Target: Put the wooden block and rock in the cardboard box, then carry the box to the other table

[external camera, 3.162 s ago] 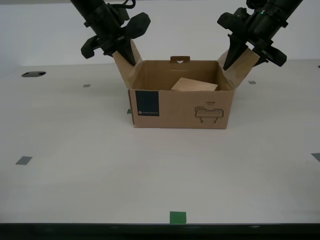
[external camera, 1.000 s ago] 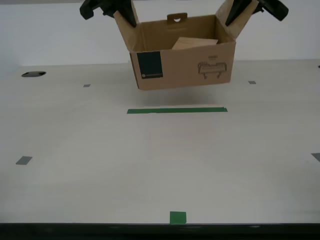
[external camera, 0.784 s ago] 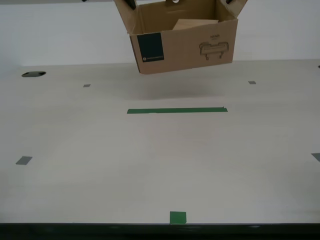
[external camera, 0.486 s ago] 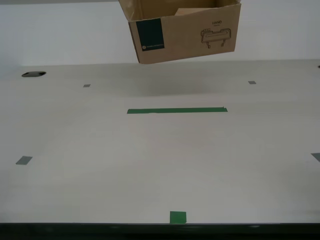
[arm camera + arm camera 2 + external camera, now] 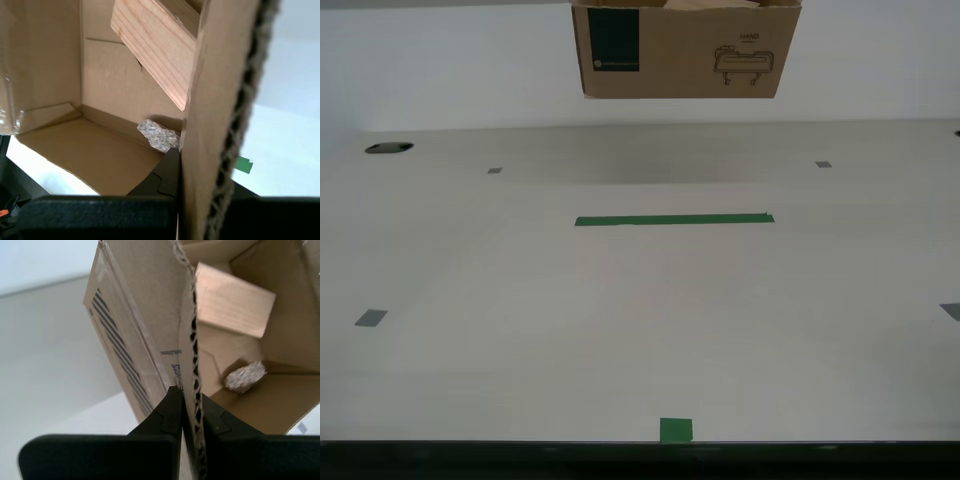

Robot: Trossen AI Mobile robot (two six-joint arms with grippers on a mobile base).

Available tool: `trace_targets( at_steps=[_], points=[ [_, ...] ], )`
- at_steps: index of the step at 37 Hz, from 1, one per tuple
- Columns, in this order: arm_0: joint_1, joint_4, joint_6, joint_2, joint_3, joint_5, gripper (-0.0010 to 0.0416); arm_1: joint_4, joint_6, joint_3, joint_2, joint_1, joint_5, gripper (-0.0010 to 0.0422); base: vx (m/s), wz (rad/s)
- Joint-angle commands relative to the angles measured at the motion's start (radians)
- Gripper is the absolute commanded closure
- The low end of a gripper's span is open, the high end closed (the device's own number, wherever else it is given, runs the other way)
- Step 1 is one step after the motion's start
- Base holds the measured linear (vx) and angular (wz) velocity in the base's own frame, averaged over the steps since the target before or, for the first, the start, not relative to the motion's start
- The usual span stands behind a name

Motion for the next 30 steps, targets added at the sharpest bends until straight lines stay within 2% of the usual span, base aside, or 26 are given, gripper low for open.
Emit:
trace_targets(
  at_steps=[1,7,13,24,30],
  points=[
    [0.005,0.006,-0.022,-0.013,0.0,-0.021,0.0407,0.026,0.015,0.001,-0.009,-0.008,0.026,0.0413,-0.034,0.005],
    [0.006,0.02,-0.053,-0.048,-0.013,-0.021,0.0407,0.045,0.024,-0.006,-0.027,-0.018,0.026,0.0413,-0.038,0.012],
    [0.007,0.083,-0.048,-0.121,-0.094,-0.021,0.0407,0.141,0.026,-0.095,-0.085,-0.025,0.026,0.0413,-0.052,0.015],
    [0.01,0.22,-0.032,-0.256,-0.321,-0.02,0.0406,0.29,-0.014,-0.339,-0.244,-0.025,0.026,0.0413,-0.082,0.019],
    [0.012,0.243,-0.029,-0.305,-0.415,-0.021,0.0406,0.306,-0.039,-0.444,-0.305,-0.026,0.026,0.0413,-0.103,0.021]
  ],
)
